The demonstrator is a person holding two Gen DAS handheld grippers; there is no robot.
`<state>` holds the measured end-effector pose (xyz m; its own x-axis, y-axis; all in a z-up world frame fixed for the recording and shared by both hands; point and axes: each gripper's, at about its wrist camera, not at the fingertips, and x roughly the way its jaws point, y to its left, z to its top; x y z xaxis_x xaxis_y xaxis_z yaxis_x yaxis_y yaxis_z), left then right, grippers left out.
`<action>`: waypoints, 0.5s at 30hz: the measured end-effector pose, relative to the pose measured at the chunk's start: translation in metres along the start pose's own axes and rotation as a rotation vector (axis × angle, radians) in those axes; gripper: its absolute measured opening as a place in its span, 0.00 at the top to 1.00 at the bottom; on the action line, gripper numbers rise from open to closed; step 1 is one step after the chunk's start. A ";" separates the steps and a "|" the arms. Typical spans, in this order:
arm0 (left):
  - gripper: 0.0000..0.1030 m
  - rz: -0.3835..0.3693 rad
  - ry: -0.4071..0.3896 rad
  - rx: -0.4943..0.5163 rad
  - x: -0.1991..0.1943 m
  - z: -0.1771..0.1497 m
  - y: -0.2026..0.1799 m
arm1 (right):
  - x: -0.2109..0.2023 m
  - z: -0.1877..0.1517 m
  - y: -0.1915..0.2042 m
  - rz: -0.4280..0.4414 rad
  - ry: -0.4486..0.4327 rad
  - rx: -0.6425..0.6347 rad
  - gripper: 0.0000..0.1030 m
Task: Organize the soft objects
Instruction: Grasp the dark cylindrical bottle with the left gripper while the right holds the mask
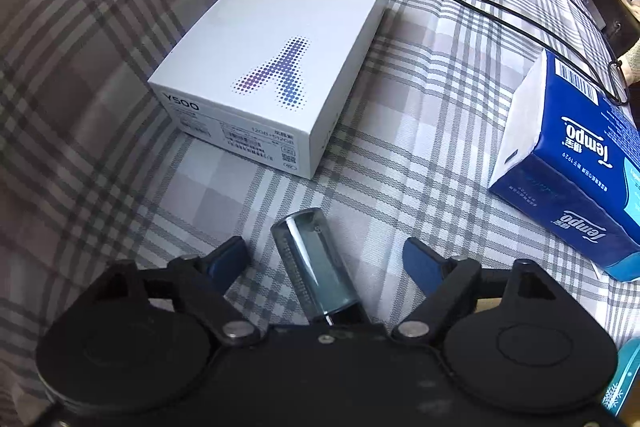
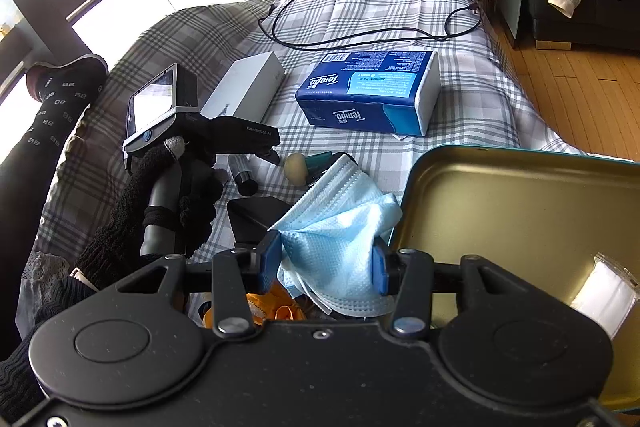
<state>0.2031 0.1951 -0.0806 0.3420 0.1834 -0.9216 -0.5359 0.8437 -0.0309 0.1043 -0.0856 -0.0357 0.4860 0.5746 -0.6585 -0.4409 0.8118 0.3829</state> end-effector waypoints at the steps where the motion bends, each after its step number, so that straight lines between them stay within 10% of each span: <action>1: 0.33 -0.011 0.002 0.000 -0.002 0.000 0.000 | -0.001 -0.001 0.001 -0.001 -0.002 -0.004 0.55; 6: 0.77 -0.049 0.036 -0.032 -0.009 0.001 0.004 | -0.008 -0.002 0.005 -0.009 -0.017 -0.019 0.55; 15: 0.77 -0.041 0.078 -0.130 -0.039 -0.012 0.013 | -0.022 -0.005 0.009 -0.066 -0.041 -0.029 0.55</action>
<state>0.1741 0.1927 -0.0498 0.3073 0.1064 -0.9456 -0.6202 0.7761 -0.1142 0.0859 -0.0915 -0.0216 0.5447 0.5243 -0.6545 -0.4285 0.8449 0.3201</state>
